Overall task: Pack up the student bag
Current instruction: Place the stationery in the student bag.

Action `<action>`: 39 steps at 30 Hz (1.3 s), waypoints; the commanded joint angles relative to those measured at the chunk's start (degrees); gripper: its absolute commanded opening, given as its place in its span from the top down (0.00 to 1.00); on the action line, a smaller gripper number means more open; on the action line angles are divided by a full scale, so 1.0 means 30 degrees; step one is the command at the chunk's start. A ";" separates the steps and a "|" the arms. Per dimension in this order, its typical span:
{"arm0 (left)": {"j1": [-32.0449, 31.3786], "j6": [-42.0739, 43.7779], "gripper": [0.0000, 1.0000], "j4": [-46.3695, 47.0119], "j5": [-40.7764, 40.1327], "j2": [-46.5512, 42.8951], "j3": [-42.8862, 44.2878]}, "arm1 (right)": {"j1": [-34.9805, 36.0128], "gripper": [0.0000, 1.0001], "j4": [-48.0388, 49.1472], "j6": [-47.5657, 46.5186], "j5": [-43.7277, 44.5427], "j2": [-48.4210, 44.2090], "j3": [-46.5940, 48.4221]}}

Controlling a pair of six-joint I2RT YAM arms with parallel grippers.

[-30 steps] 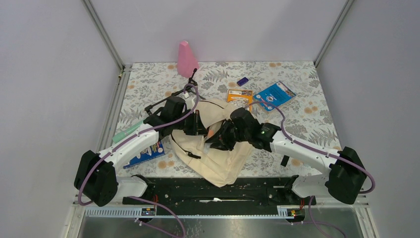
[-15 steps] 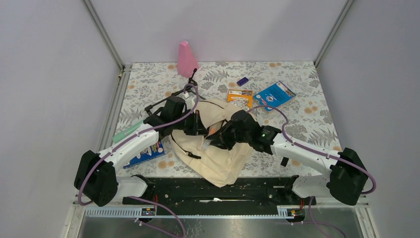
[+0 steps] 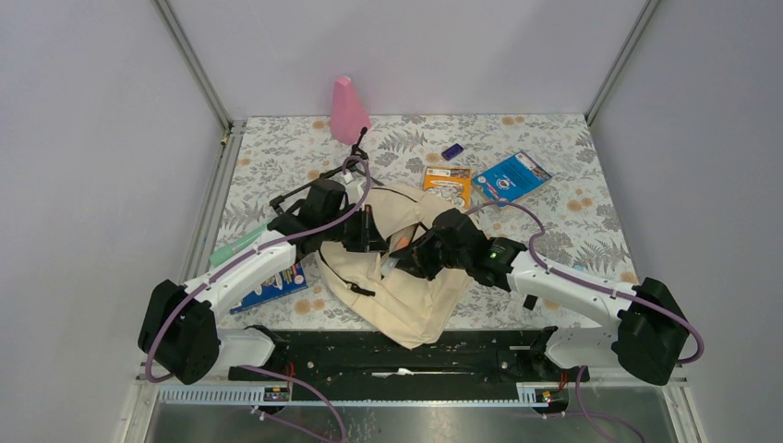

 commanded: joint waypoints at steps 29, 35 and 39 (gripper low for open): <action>0.0072 -0.0276 1.00 0.1514 0.1165 -0.0233 0.1029 | 0.2174 0.54 -0.3812 -0.9544 0.5088 0.0421 0.5803; 0.0072 -0.0261 1.00 0.1484 0.1156 -0.0124 0.1030 | 0.3554 0.64 -0.2837 -1.0335 0.5217 0.1507 0.5736; 0.0072 -0.0261 1.00 0.1476 0.1109 -0.0065 0.1030 | 0.4032 0.64 -0.2652 -1.0280 0.5487 0.2340 0.5289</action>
